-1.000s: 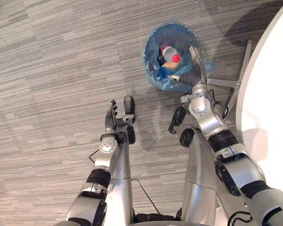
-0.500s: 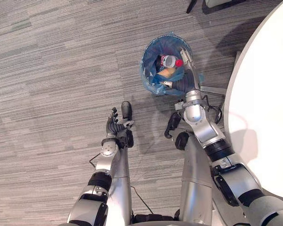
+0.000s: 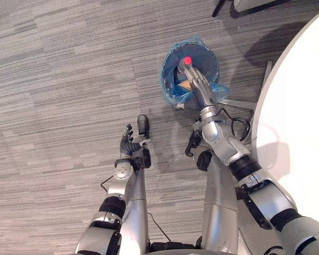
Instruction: Gather rubbish on tea table into small bin, then transfer packed bag to large trash can.
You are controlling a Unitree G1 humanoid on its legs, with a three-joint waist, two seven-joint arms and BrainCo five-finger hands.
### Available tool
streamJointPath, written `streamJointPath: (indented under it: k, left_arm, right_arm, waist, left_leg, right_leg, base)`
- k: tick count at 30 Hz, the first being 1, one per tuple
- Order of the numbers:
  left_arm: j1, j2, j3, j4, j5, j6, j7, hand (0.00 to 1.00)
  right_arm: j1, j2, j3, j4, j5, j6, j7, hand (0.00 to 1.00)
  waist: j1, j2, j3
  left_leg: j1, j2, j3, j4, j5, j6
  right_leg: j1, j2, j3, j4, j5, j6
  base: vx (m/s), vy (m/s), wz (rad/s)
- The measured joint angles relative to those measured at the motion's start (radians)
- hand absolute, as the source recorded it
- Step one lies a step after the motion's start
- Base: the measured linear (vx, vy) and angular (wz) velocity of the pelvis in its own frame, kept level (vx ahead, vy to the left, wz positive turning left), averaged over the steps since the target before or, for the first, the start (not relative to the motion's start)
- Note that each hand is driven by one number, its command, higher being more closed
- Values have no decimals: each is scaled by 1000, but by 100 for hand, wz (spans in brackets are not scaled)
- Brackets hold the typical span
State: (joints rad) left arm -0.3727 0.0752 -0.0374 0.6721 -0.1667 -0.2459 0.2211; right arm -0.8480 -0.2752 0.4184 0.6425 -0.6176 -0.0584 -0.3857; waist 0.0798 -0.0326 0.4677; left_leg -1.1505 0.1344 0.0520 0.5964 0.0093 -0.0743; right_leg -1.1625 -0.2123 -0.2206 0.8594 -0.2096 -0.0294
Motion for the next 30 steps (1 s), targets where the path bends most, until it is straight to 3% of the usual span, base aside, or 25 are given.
streamJointPath:
  k: [3,8,9,17,23,30]
  left_arm:
    - [-22,1,0,-3,-1,-5,0,0]
    - [-43,7,0,1,-20,-8,0,0]
    - [-45,9,0,0,-20,-12,0,0]
    - [-76,9,0,-7,-38,-16,-2,0]
    - [-76,8,3,-12,-39,-13,-2,0]
    - [-72,5,8,-7,-39,5,-2,0]
  right_arm:
    - [-50,-7,22,83,-13,4,18,0]
    - [-79,-1,24,206,-14,28,24,0]
    - [-84,4,24,228,-13,33,32,100]
    - [-106,15,24,322,-7,57,103,100]
    - [-107,21,23,311,43,56,103,100]
    - [-58,27,18,158,79,40,96,100]
  waist:
    - [16,0,0]
    - [16,0,0]
    - [16,0,0]
    - [17,1,-1]
    - [17,2,-1]
    - [16,2,-1]
  left_leg:
    - [-36,-1,-10,15,6,1]
    - [-68,-14,-27,21,8,1]
    - [-75,-14,-29,23,8,1]
    - [-124,-32,-50,30,21,-6]
    - [-125,-31,-54,31,23,-10]
    - [-92,-28,-57,30,26,-10]
  right_leg:
    - [-36,-1,-3,21,-2,-1]
    - [-67,-18,-13,51,-27,5]
    - [-73,-18,-15,53,-28,5]
    - [-116,-36,-35,90,-48,-6]
    - [-116,-34,-38,93,-50,-6]
    - [-83,-30,-39,90,-51,-4]
  base:
    - [-14,-11,6]
    - [-39,-25,14]
    - [-53,-21,9]
    - [-28,-15,13]
    - [-22,-6,0]
    - [-47,-3,-3]
